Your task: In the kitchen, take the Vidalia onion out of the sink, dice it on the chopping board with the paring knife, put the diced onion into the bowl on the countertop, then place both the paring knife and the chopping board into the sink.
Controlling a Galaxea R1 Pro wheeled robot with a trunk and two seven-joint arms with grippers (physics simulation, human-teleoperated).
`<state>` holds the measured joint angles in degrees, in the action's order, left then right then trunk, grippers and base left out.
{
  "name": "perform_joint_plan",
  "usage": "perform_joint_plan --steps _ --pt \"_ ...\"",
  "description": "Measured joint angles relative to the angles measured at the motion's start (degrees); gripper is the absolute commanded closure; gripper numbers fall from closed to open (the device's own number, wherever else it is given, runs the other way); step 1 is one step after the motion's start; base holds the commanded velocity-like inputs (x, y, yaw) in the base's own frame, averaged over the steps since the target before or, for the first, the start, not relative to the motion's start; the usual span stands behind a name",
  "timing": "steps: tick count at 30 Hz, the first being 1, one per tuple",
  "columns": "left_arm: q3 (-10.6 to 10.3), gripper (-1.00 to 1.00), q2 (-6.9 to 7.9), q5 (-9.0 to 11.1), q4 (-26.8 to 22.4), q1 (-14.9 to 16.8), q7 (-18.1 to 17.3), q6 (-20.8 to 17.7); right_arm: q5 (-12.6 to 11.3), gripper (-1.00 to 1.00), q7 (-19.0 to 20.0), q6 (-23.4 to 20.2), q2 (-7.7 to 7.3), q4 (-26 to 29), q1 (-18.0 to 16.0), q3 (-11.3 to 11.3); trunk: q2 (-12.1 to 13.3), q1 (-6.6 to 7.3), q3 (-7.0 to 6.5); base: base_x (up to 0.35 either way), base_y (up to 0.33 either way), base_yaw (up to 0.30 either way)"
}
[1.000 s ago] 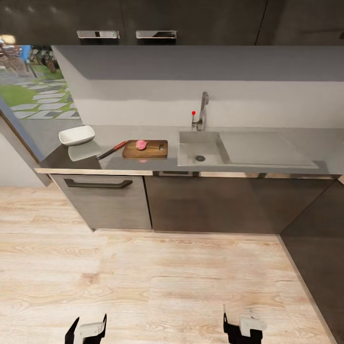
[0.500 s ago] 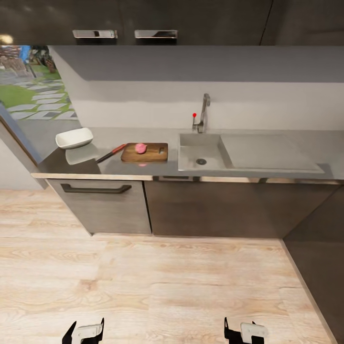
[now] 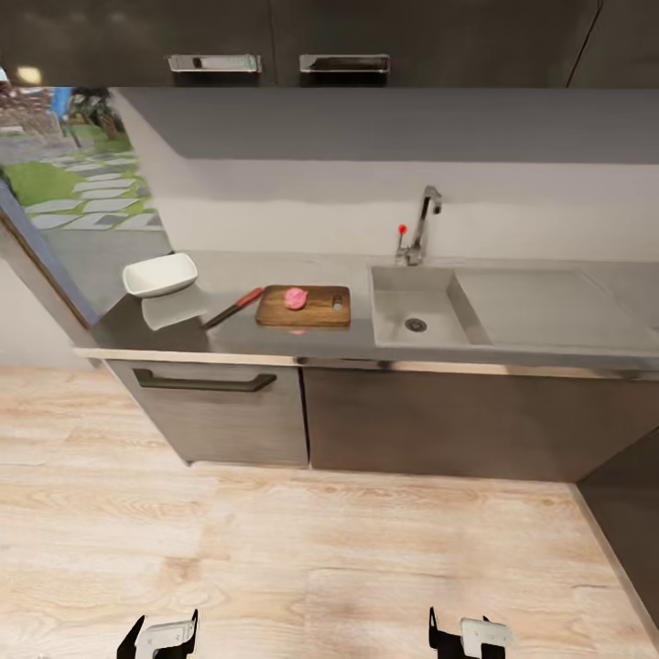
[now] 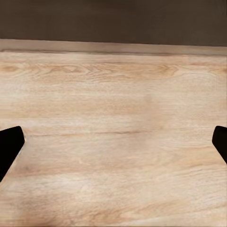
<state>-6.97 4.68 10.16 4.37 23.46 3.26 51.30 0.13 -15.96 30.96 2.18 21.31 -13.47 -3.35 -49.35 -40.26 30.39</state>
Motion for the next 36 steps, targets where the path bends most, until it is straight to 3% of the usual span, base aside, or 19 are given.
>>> perform_joint_plan --steps 14,30,33,36 --pt "0.0 -1.0 0.01 0.02 0.0 0.0 0.0 -0.04 -0.05 -1.0 -0.06 -0.01 0.0 -0.02 0.03 0.09 0.0 0.0 0.0 0.066 0.273 0.216" --pt "-0.09 -1.0 -0.04 -0.03 0.0 0.01 -0.12 -2.61 -0.03 -1.0 0.05 -0.21 -0.03 0.0 0.03 -0.03 0.0 -0.02 0.0 0.066 -0.004 0.008" --pt "-0.09 -1.0 -0.14 -0.03 0.0 0.01 -0.15 -2.63 0.11 -1.0 -0.16 -1.65 0.47 0.43 0.01 -0.07 0.0 -0.01 0.0 0.0 0.0 0.0" --pt "-0.09 -1.0 -0.16 -0.03 0.0 0.01 -0.16 -2.64 0.24 -1.0 -0.62 -5.27 1.92 1.13 -0.1 -0.08 0.0 -0.01 0.0 0.0 0.0 0.0"
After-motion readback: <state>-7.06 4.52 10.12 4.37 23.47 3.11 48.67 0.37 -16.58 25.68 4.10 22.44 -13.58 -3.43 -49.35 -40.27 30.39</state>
